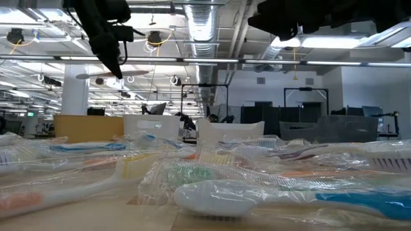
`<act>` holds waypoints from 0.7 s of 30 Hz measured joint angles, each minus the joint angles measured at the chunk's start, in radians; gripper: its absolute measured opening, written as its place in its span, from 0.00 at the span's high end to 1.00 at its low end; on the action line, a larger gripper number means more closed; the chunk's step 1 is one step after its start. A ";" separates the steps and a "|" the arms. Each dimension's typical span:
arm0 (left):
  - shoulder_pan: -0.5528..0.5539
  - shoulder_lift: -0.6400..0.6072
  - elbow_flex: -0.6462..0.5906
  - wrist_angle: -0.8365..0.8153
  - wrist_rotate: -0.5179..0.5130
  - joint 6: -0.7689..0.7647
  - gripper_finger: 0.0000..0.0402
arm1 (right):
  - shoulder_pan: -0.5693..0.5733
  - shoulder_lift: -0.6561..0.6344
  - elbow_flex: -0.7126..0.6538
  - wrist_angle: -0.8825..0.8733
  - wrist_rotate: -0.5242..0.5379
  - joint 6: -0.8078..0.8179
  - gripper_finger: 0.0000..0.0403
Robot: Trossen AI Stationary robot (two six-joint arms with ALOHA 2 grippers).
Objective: Pick & Place Toothbrushes
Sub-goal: Put the orange toothbrush into the yellow bin
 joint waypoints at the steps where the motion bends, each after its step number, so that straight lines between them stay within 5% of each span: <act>1: 0.013 0.008 0.000 0.006 0.014 -0.001 0.96 | 0.001 0.000 0.000 -0.001 0.000 0.000 0.41; 14: 0.114 0.092 -0.003 0.045 0.042 0.052 0.96 | -0.006 0.000 0.000 0.010 0.000 0.031 0.41; 21: 0.138 0.093 -0.113 0.153 0.049 0.131 0.96 | -0.005 0.000 0.000 0.010 0.000 0.054 0.41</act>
